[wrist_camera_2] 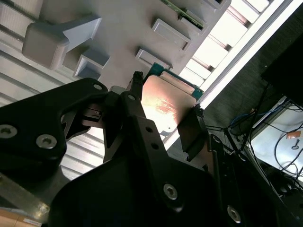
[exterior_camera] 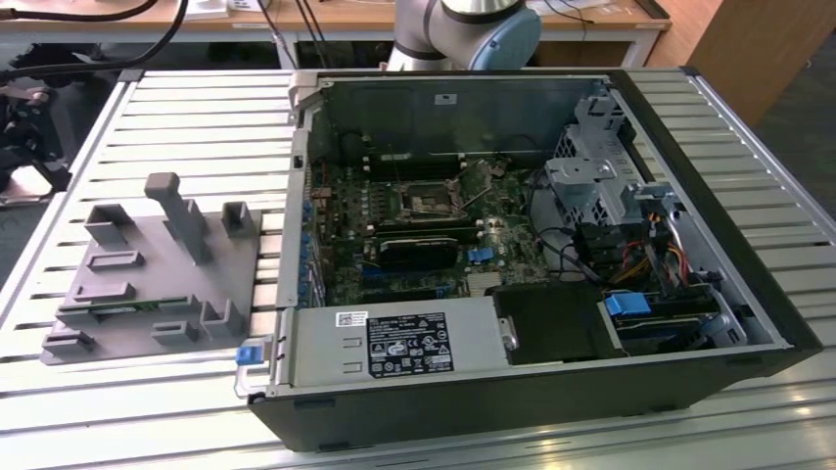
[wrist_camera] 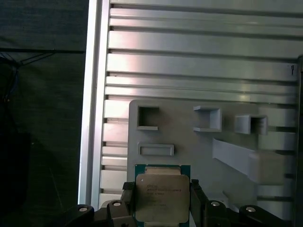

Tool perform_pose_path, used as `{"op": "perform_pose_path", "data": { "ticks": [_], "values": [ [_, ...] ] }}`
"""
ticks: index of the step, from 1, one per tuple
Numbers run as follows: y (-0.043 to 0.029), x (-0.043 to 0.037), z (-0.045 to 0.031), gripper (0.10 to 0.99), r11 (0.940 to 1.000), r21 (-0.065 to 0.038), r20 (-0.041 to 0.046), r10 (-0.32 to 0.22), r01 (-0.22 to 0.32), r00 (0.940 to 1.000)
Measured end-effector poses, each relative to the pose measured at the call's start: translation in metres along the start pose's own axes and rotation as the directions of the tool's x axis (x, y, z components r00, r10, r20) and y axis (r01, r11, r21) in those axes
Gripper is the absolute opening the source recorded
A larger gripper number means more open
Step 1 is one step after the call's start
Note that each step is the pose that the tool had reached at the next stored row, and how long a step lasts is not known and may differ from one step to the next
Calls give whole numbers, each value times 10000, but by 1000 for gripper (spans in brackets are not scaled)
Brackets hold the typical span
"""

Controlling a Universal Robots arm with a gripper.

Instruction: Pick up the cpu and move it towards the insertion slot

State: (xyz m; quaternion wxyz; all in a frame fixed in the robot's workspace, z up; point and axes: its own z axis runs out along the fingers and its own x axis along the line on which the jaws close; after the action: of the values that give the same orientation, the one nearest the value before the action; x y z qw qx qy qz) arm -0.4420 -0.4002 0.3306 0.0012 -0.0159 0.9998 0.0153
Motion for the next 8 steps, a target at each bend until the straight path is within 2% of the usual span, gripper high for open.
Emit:
{"op": "perform_pose_path", "data": {
  "ticks": [8],
  "values": [
    [4,-7,-69,545,10000,-2,3,0,0,10000]
  ]
}}
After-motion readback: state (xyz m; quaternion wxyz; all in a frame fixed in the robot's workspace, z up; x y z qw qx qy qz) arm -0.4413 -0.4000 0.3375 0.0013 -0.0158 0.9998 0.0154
